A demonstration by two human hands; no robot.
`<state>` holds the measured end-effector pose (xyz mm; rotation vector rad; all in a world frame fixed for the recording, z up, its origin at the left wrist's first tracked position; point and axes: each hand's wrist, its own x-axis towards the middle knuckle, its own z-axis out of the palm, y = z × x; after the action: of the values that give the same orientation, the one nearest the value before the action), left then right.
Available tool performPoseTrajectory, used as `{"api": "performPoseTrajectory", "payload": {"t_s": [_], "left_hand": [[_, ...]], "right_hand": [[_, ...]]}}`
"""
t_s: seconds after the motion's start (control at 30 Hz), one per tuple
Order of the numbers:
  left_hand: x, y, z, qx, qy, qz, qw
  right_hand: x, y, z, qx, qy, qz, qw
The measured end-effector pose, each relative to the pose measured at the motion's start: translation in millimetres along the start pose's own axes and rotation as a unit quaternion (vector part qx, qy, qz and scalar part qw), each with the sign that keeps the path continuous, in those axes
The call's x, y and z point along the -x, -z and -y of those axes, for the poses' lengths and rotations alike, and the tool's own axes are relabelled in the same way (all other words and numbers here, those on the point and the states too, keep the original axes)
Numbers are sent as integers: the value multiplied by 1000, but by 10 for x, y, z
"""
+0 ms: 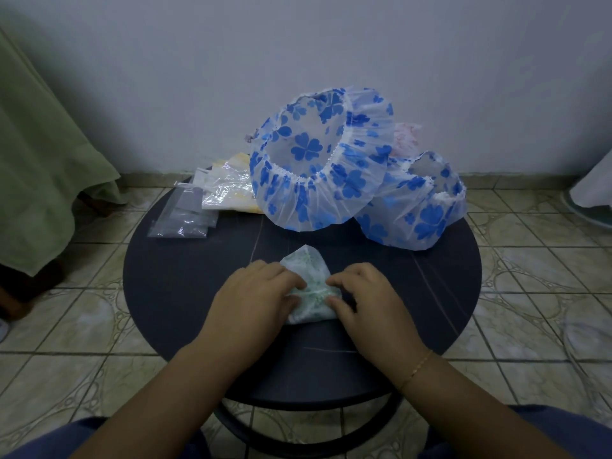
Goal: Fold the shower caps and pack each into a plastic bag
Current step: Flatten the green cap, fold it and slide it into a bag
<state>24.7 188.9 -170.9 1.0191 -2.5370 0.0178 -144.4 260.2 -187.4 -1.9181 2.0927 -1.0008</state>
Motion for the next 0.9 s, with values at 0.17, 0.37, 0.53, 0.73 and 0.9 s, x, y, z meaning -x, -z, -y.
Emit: {"api": "performPoseTrajectory", "payload": {"t_s": [0.17, 0.37, 0.53, 0.73, 0.9], "left_hand": [[54, -19, -51, 2, -4, 23, 1000], [105, 21, -106, 24, 32, 74, 996], [86, -20, -28, 23, 10, 81, 996], [122, 62, 9, 14, -24, 78, 997], [138, 114, 67, 79, -11, 88, 993]], "right_hand": [[48, -25, 9, 114, 138, 36, 983], [56, -9, 6, 130, 94, 146, 976], [-4, 20, 2, 98, 101, 154, 978], [-16, 161, -41, -1, 68, 162, 984], [23, 175, -55, -26, 69, 144, 987]]}}
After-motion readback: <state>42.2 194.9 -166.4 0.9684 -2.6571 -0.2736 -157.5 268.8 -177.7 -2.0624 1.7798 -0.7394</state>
